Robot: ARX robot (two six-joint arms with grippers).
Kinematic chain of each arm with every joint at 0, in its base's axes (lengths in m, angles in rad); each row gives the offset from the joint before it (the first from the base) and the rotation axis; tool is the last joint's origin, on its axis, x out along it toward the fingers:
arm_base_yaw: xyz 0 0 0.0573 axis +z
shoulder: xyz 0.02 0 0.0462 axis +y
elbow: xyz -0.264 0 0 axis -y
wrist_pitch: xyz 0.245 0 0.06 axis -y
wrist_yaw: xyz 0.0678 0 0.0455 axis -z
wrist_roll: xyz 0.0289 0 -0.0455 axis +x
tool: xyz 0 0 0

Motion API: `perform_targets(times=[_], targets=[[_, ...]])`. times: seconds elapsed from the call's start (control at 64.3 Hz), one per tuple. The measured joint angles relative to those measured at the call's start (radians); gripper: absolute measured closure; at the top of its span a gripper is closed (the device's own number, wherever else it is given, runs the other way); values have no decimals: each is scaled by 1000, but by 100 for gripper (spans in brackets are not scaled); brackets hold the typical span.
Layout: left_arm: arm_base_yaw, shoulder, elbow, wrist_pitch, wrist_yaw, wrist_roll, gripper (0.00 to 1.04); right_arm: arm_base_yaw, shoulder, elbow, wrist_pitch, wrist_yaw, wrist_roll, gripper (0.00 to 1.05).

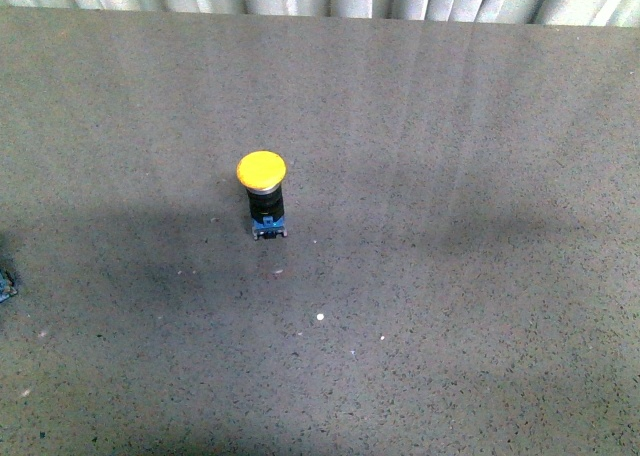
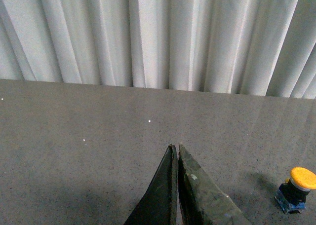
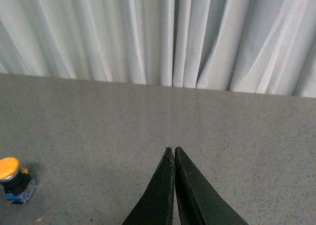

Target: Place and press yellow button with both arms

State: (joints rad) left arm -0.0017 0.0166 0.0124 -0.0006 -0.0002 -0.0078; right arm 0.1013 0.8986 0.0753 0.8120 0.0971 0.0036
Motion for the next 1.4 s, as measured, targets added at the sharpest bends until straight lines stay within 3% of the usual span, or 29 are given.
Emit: perform_targets(times=[0.062,0.124,0.218,0.762,1.399], targets=[[0,0,0,0,0,0,103,-11,-13,-27,24,-9,0,103],[0,0,0,0,0,0,103,-65,-53,-50,-14,-84,0,103],[0,0,0,0,0,0,103,-97,-131,-56,-79,-91,0,103],[0,0,0,0,0,0,103,-98,-492,-57,-406,-95,0,103],[0,0,0,0,0,0,103,-98,-716,-57,-628,-95,0,103]])
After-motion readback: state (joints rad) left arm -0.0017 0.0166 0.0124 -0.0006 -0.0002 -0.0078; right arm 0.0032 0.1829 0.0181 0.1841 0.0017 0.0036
